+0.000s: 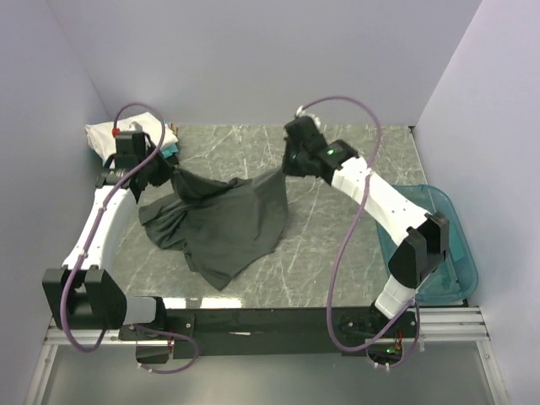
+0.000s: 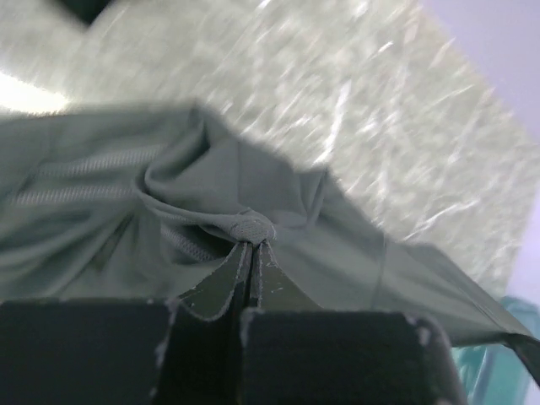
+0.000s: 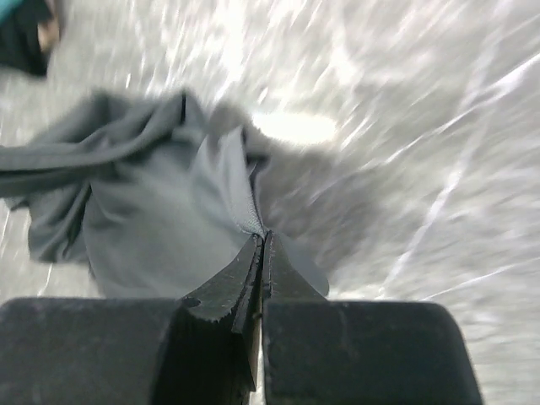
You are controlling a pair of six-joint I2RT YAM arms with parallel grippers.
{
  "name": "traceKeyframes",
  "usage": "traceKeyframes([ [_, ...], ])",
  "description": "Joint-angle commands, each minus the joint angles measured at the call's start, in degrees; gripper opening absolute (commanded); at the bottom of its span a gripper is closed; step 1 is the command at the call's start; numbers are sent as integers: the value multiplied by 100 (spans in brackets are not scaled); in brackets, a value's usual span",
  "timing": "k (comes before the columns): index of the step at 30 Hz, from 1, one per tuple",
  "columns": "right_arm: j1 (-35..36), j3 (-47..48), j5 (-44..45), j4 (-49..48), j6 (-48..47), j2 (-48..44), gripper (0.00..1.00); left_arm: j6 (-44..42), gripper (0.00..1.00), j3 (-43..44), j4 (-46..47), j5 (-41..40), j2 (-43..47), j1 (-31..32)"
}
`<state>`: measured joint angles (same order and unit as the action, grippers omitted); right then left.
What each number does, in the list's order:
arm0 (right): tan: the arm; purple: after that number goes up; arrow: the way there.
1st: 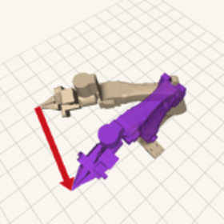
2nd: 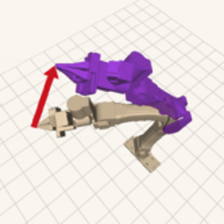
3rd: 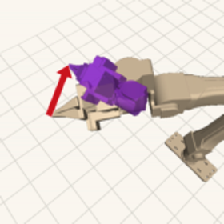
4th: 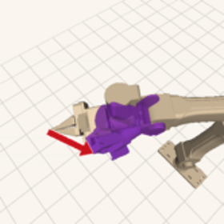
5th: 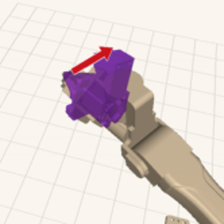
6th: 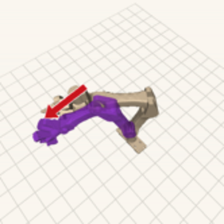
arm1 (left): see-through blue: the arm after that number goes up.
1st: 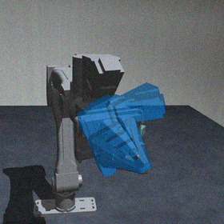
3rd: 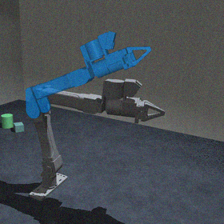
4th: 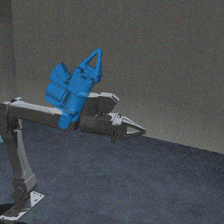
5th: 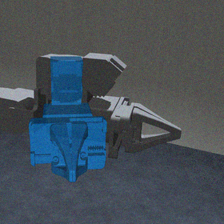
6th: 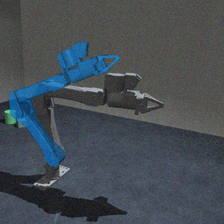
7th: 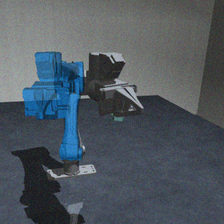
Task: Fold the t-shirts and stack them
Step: Flatten the tshirt out
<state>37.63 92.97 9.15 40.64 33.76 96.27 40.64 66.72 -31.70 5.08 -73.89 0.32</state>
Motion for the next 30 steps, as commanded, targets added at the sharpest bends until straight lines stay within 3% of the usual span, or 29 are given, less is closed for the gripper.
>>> traceKeyframes([
  [1,-543,747,447,453,-712,-117,0,102,0,787,867,448,-361,-14],
  [8,-1660,2654,-132,401,-1240,172,0,5,1,2546,1158,854,-1259,82],
  [12,-1934,3876,-343,304,-1494,340,0,31,0,3582,1158,907,-1470,100],
  [15,-2013,4396,-335,24,-1662,182,0,145,0,3830,1289,837,-1331,100],
  [18,-2005,4204,-256,-486,-1811,-335,0,251,1,3639,1579,653,-726,100],
  [23,-2005,3106,-133,-1390,-1961,-1627,0,339,1,2857,1878,275,382,100],
  [30,-1978,2226,-202,-1788,-2049,-3078,0,191,1,1889,1712,-95,2200,100],
])
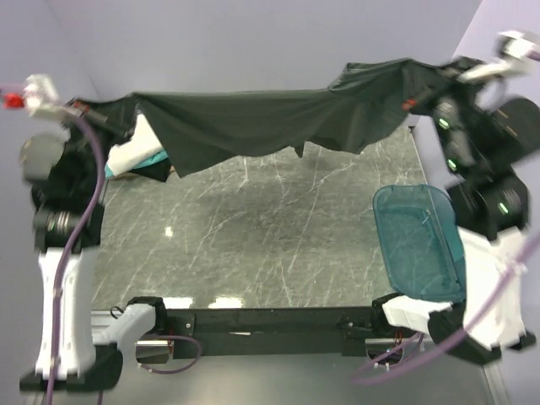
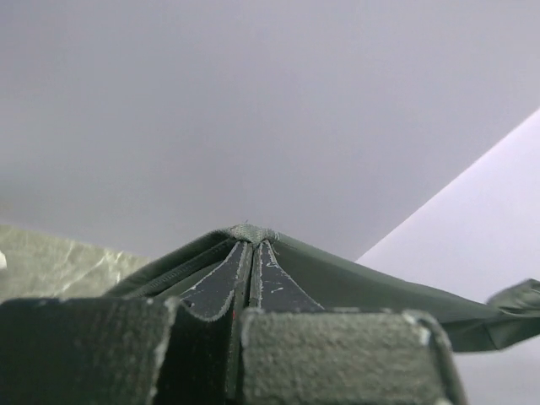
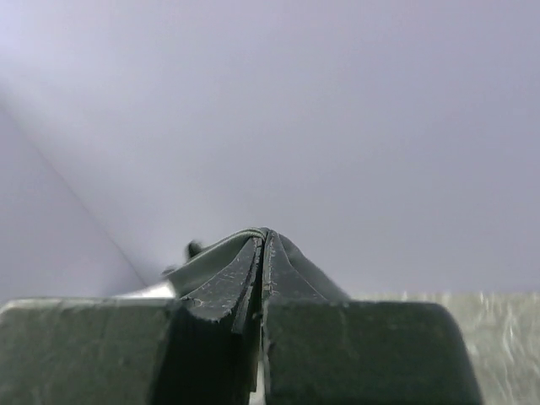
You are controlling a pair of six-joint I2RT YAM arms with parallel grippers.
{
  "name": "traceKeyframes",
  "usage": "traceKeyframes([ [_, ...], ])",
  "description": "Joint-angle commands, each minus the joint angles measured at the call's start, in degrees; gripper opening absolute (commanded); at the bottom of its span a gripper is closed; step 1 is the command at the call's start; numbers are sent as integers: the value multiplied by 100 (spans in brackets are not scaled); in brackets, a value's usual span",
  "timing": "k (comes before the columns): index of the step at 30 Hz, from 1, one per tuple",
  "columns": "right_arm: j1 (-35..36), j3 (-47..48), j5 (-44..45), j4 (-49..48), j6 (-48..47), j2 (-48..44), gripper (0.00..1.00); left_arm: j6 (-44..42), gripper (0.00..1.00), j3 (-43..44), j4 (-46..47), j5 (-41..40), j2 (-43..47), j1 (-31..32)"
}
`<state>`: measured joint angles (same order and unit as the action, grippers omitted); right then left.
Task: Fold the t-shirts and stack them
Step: Flatten the tshirt out
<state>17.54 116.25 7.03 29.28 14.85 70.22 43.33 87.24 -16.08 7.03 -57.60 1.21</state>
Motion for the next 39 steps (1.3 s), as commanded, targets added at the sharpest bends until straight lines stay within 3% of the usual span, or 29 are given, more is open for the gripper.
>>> traceKeyframes([
  [1,30,-111,-8,-617,-149,-665,0,-123,0,-164,-52,-333,714,11],
  [6,39,116,-210,-397,70,-1088,0,-360,1,-6,-703,-632,1400,11],
  [11,39,469,-518,-168,237,-1045,0,-492,1,153,-1108,-624,1542,11],
  [17,21,-294,-229,-316,141,-869,0,-457,1,-478,-1126,-615,1252,11],
  [21,30,-1356,52,-721,-139,-615,0,-562,1,-1164,-846,-466,700,11],
  [26,-109,-2202,343,-1580,-535,342,0,-747,1,-2148,182,-140,-179,11],
  [31,-347,-2248,475,-2268,-659,2195,0,-1002,2,-2142,948,-70,-1883,10],
  [33,-453,-1453,335,-2042,-598,3289,1,-1072,32,-1677,966,-175,-2750,19],
  [34,-488,-1029,247,-1823,-563,3697,23,-1090,45,-1501,949,-210,-3017,11],
  [35,-506,-564,168,-1237,-536,4101,35,-1099,62,-1108,922,-245,-3246,11],
  [37,-524,878,89,-637,-422,5131,51,-1099,70,-693,677,-237,-3827,19],
  [39,-515,1564,-86,-143,-387,5554,54,-1116,74,-130,301,-184,-4169,63],
])
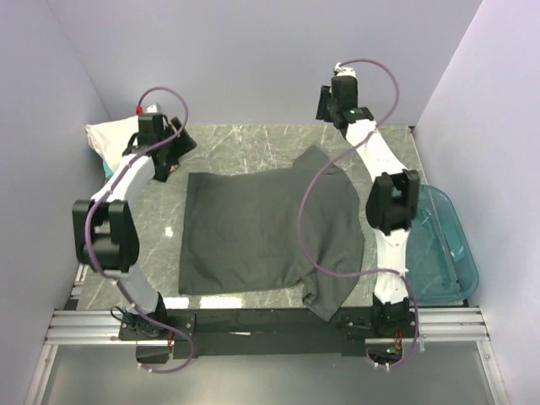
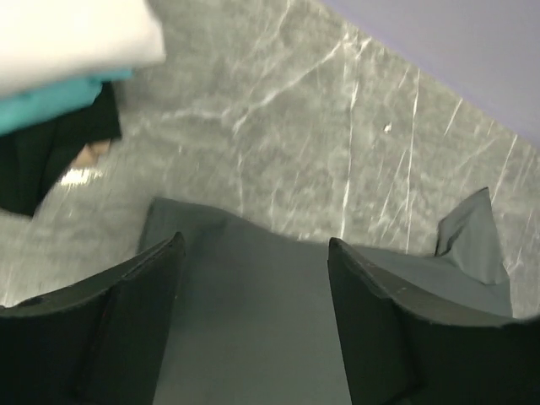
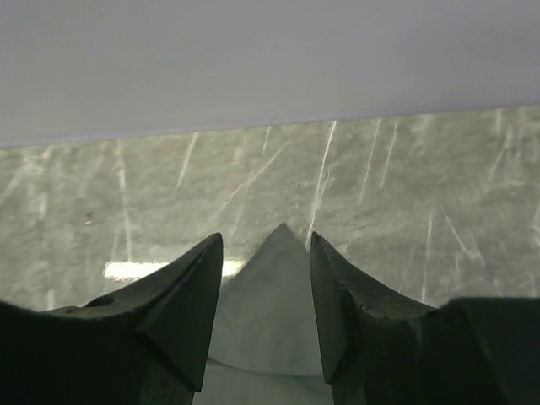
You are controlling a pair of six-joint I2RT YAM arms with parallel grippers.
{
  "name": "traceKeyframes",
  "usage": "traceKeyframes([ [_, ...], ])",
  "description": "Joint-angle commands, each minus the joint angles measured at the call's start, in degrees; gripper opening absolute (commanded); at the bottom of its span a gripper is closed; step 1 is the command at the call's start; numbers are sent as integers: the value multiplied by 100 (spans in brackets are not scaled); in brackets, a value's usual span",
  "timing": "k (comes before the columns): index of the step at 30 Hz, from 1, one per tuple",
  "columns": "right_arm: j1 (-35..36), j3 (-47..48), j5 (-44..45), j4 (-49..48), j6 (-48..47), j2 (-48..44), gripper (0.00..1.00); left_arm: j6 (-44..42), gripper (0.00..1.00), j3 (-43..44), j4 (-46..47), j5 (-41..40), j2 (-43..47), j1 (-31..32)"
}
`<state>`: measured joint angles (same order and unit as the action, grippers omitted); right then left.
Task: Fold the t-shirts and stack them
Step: Flatten the tshirt out
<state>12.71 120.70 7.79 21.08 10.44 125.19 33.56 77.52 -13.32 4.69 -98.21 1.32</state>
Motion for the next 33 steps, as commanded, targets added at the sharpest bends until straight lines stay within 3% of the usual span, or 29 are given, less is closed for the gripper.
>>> traceKeyframes([
  [1,-40,1061,-207,669,81,15,55,-139,75,992,-125,32,-171,87],
  [4,-32,-44,-331,214,186,-651,63,-113,77,1161,-512,-29,-137,271],
  [6,-23,-920,-383,2,300,-1212,63,62,77,942,-566,14,108,316],
  [15,240,-3515,-762,344,1038,-2761,67,634,78,-869,-742,208,1181,369],
  [20,355,-4746,-1113,90,1583,-3175,68,661,78,-1519,-681,445,1235,369],
  [33,425,-5558,-1579,-69,2129,-2719,66,371,79,-1723,-619,937,391,378],
])
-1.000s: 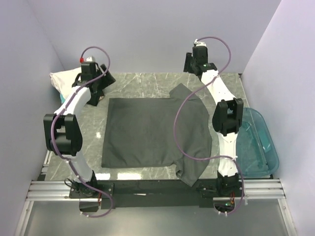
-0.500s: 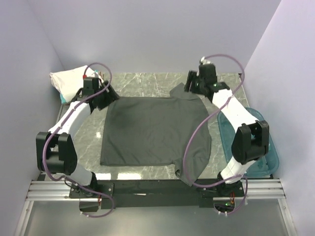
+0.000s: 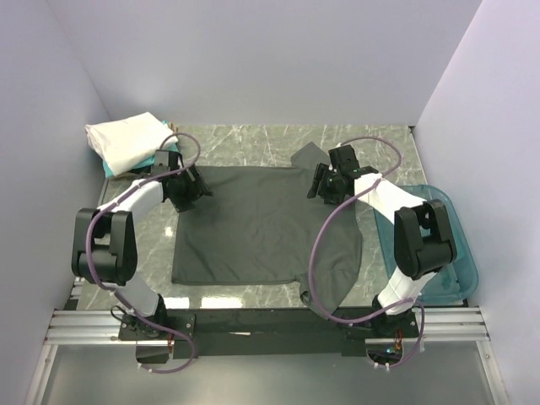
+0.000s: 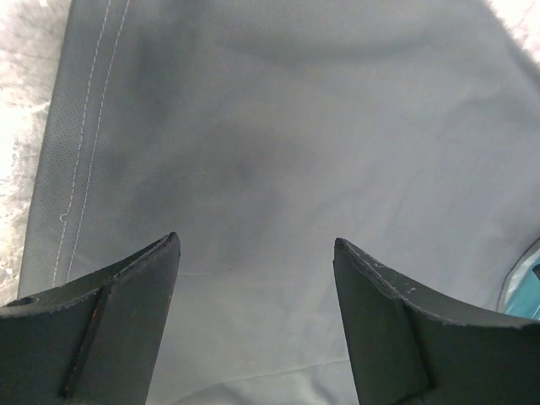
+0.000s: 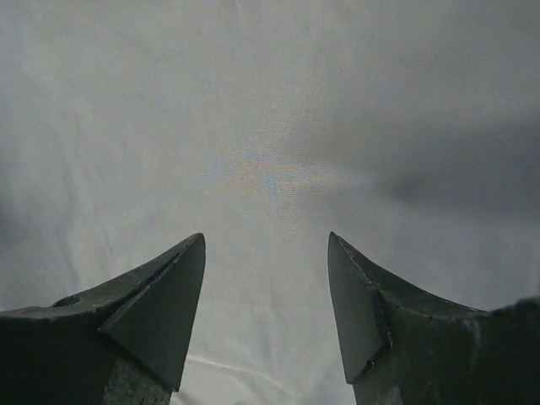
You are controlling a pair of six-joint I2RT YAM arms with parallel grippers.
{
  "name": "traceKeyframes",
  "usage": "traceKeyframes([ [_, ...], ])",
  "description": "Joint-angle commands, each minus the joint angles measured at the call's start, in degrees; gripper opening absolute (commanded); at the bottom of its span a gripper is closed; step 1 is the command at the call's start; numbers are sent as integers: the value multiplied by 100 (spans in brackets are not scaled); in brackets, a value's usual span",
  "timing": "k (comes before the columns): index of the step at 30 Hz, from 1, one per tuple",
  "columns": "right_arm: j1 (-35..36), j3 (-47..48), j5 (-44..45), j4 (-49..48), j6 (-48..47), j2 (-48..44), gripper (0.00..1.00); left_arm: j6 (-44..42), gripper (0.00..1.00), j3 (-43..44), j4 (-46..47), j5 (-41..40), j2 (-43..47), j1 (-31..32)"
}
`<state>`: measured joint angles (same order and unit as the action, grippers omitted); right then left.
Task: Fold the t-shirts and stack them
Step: Flatten the tshirt out
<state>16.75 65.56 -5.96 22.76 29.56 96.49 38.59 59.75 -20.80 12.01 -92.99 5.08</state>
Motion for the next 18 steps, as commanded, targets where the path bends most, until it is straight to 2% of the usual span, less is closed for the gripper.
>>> traceKeyframes([
  [1,12,-17,-230,-246,225,212,66,-150,79,116,59,179,-201,2],
  [18,3,967,-248,395,261,1513,66,-387,79,872,-320,-146,-1432,2],
])
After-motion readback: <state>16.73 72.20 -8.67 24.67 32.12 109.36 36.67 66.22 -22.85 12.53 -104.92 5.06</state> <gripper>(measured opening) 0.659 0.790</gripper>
